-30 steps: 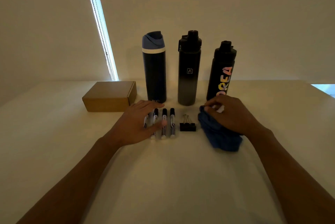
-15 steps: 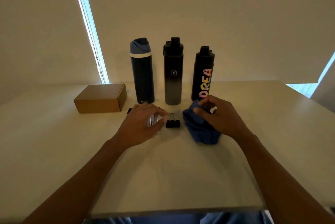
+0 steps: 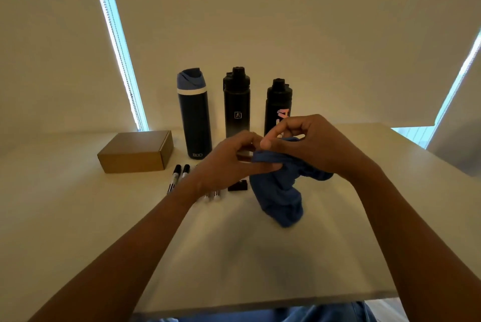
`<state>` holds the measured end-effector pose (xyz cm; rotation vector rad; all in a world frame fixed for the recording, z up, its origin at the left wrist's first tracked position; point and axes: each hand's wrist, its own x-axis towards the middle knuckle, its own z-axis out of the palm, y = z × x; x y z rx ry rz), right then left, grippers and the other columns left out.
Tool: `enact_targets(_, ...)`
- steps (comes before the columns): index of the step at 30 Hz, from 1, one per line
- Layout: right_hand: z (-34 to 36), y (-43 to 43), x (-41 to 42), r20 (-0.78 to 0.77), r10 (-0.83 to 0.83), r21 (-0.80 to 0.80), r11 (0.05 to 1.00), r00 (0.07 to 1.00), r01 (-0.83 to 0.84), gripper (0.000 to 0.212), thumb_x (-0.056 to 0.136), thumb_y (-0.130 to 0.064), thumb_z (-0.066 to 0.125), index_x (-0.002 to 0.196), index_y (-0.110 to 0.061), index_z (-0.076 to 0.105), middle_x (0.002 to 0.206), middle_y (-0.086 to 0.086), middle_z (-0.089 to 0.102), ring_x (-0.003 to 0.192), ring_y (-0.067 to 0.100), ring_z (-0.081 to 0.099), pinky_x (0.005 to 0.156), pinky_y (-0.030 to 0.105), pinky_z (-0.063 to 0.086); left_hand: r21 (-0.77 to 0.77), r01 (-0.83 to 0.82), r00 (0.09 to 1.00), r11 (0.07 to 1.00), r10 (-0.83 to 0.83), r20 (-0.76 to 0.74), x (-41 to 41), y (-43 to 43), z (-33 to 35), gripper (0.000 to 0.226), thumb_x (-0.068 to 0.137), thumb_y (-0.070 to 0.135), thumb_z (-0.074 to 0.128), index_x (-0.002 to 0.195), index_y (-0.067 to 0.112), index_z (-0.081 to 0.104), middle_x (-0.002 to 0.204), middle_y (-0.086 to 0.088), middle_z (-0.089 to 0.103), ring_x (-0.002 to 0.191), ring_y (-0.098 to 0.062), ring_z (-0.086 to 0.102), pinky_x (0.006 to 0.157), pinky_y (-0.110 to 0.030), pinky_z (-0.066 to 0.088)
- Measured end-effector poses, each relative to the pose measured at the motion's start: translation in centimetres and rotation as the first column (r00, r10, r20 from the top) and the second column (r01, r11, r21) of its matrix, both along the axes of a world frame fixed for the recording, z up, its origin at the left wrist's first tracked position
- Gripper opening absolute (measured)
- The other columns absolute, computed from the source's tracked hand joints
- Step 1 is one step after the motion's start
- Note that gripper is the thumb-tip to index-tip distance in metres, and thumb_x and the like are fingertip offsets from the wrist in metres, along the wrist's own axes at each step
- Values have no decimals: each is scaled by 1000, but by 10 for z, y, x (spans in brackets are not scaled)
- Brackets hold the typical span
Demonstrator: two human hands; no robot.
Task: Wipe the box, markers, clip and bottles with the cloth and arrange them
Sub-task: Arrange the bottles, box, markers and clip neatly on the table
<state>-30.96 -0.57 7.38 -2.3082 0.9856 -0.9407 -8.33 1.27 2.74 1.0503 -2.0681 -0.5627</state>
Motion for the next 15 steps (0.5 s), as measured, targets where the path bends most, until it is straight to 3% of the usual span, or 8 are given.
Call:
enact_targets(4, 16, -13, -7, -178, -180, -118, 980, 967, 160, 50, 78, -82, 60, 85, -35, 75, 97, -9, 76, 95, 8, 69, 78, 25, 54, 27, 23, 987, 999, -18, -159, 6, 2, 22, 23, 100, 18, 67, 94, 1, 53, 101, 0, 72, 104, -16, 72, 92, -31, 59)
enact_targets(6, 27, -13, -16, -210, -190, -88, 981, 959, 175, 51, 76, -81, 64, 83, -32, 75, 86, -12, 74, 84, 5, 68, 72, 28, 53, 49, 70, 977, 996, -59, -203, 10, 3, 34, 23, 102, 14, 64, 93, -3, 50, 107, -8, 74, 111, -22, 72, 97, -38, 60)
enact_targets(11, 55, -10, -44, -296, -40, 24, 998, 954, 49, 24, 77, -59, 81, 92, -40, 75, 93, -25, 72, 90, -3, 66, 80, 26, 50, 31, 14, 982, 999, -8, -188, 7, 1, 58, 16, 98, 18, 70, 109, 8, 64, 106, -2, 74, 106, -17, 73, 99, -34, 58)
enact_targets(15, 71, -11, -62, -258, -4, 60, 998, 966, 20, 21, 89, -52, 72, 97, -32, 76, 94, -13, 74, 88, 4, 69, 78, 24, 51, 22, -85, 980, 996, 87, -178, -2, -3, 75, 20, 104, 23, 62, 124, 22, 62, 112, 6, 73, 108, -5, 70, 94, -22, 56)
